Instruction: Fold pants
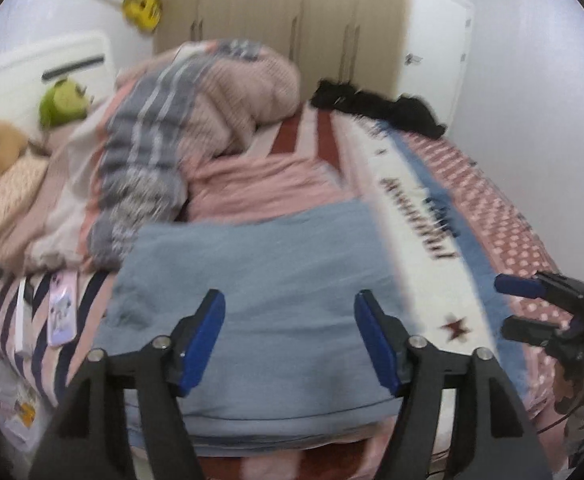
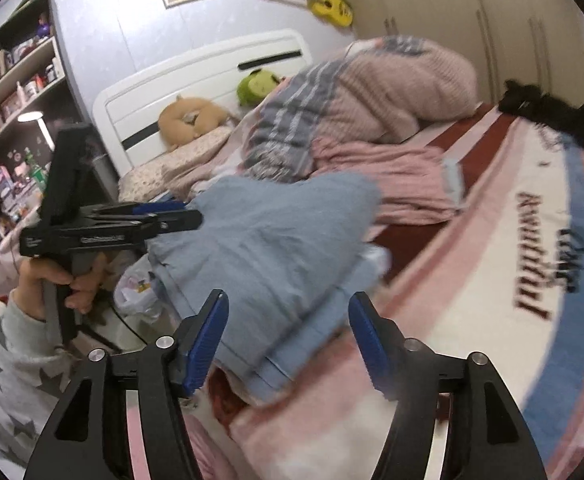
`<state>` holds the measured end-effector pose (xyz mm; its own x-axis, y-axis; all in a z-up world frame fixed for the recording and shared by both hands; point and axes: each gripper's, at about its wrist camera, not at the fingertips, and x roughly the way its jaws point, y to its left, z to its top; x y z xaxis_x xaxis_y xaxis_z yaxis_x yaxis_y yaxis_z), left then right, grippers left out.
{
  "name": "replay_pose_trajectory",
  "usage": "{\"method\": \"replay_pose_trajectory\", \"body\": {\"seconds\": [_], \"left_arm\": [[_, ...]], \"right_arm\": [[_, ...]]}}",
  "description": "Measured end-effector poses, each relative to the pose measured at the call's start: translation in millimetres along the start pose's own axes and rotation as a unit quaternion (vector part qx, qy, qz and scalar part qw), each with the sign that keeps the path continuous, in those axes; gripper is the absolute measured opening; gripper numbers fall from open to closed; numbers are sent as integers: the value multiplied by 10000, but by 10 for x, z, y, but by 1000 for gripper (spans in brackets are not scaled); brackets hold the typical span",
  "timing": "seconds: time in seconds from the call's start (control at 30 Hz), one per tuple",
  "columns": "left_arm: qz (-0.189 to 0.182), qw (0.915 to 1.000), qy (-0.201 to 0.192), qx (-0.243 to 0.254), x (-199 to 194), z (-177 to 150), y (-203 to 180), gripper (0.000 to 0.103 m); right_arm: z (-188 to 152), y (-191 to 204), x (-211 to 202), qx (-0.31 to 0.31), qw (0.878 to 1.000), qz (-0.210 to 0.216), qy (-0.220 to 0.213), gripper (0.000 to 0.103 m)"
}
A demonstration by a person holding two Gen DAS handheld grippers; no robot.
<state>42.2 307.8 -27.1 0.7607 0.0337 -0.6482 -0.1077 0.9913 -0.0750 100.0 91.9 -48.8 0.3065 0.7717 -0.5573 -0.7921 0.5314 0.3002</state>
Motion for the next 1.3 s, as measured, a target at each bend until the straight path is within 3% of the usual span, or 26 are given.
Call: {"method": "replay_pose_trajectory", "body": {"seconds": [0.2, 0.4, 0.47, 0.53, 0.73, 0.93, 1.3], "left_arm": [[-221, 9932, -1069, 403, -451, 69, -933, 86], [-648, 9784, -1930, 371, -788, -202, -1687, 102], [-505, 9749, -2136, 371, -837, -329, -1912, 102], [-309, 9719, -2305, 353, -858, -430, -2079, 102], [-253, 9708, -2359, 356, -879, -567, -2320, 102], [-270, 9726, -2275, 388, -857, -605, -2429, 102], [-219, 9741, -2211, 428, -837, -639, -2473, 102]], "right_arm": [[-243, -195, -778, -50, 9964, -652, -535, 75], [-635, -222, -1709, -233, 9786, -1576, -1306, 94], [-785, -189, -1999, -264, 9690, -1900, -1559, 102], [-923, -127, -2221, -356, 9577, -2258, -1749, 102], [-1195, -75, -2672, -382, 9307, -3026, -2019, 102], [-1306, -134, -2903, -167, 9264, -3104, -2124, 102], [-1362, -159, -2920, -39, 9280, -3063, -2122, 102]]}}
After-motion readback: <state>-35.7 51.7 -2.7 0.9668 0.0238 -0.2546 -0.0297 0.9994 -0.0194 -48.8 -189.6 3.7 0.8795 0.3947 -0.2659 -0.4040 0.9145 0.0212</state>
